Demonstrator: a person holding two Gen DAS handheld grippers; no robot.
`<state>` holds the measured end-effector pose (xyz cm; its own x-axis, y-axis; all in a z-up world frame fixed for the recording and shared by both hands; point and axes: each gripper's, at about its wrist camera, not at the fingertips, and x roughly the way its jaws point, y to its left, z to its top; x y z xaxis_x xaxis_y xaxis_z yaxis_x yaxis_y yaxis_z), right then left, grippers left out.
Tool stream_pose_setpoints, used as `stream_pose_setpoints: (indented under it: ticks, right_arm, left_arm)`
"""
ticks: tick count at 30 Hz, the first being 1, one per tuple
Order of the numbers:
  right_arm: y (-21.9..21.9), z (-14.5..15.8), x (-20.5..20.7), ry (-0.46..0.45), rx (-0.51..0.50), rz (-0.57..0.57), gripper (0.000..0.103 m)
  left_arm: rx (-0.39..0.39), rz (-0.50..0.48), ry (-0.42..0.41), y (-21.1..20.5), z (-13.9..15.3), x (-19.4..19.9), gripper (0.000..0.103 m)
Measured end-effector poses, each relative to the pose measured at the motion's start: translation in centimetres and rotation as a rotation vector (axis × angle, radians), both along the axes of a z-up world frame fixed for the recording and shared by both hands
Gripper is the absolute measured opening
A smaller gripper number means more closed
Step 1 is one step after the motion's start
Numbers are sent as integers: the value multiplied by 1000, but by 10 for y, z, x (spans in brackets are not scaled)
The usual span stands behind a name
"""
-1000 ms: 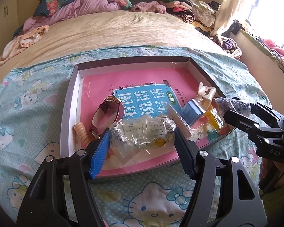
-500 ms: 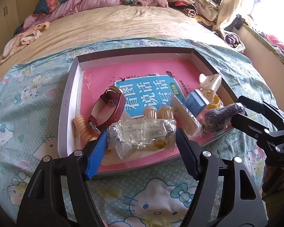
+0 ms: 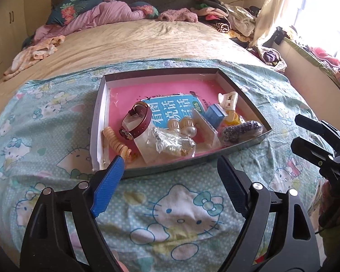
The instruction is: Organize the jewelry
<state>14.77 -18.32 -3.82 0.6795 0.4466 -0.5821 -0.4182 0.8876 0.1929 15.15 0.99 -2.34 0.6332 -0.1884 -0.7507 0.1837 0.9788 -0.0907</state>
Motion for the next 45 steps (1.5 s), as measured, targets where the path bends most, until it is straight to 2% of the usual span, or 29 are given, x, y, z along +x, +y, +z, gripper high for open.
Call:
stream_pose_setpoints:
  ticks: [5,9,16,23,45]
  right_arm:
    - [3,0,-20,-6,-14,4,97]
    - [7,-4,-34,-3,-37,3,97]
    - [9,-10,-52,4,-30,-18,97]
    - [14,-12,-64,-9,-33,-24,98]
    - [17,-5,-79,-31,-51,-31,98]
  left_arm:
    - [2,8,-15,0,0,-26,87]
    - [-27,24,-26,3,-2,-46,93]
    - [-53,62,-53,10,0,-68,93]
    - [-40,69,-68,11,-1,-81,93]
    - [-55,97,-91,15,4,-94,93]
